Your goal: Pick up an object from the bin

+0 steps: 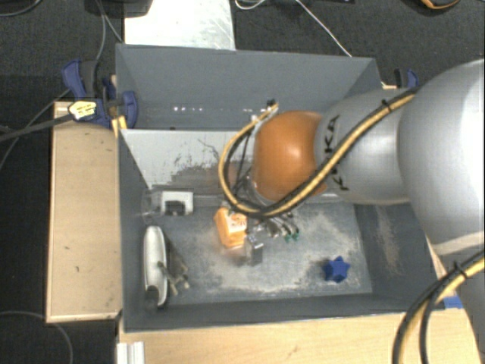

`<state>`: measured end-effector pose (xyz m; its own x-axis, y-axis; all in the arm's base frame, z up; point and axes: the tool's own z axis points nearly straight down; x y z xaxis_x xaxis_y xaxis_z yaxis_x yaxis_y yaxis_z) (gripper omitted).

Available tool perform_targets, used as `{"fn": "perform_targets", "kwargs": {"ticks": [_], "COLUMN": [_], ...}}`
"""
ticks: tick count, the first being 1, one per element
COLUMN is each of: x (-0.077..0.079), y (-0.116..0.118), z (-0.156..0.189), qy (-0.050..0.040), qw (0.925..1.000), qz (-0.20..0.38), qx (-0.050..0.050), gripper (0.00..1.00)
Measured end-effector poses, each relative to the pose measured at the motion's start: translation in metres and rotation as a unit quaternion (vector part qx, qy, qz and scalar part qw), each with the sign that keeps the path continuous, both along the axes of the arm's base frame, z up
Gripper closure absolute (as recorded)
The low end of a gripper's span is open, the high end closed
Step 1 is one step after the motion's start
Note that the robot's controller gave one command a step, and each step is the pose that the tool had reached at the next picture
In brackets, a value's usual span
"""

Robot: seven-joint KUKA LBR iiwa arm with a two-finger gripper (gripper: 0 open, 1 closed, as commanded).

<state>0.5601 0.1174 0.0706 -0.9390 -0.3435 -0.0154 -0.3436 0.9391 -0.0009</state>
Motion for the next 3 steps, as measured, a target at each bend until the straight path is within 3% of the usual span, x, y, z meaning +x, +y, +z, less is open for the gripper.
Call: {"fn": "perform_targets", "kwargs": {"ticks": [1, 2, 3], "x": [0.011, 0.022, 0.021], "y": [-0.020, -0.004, -0.010], "z": [0.025, 0.029, -0.001], "qy": [-0.0002, -0.0019, -0.0016], "qw": [0.9991, 0.9999, 0.9934], "qz": [-0.042, -0.014, 0.115], "qx": [0.001, 0.001, -0.001], "gripper": [0.00, 0.00, 0.00]}}
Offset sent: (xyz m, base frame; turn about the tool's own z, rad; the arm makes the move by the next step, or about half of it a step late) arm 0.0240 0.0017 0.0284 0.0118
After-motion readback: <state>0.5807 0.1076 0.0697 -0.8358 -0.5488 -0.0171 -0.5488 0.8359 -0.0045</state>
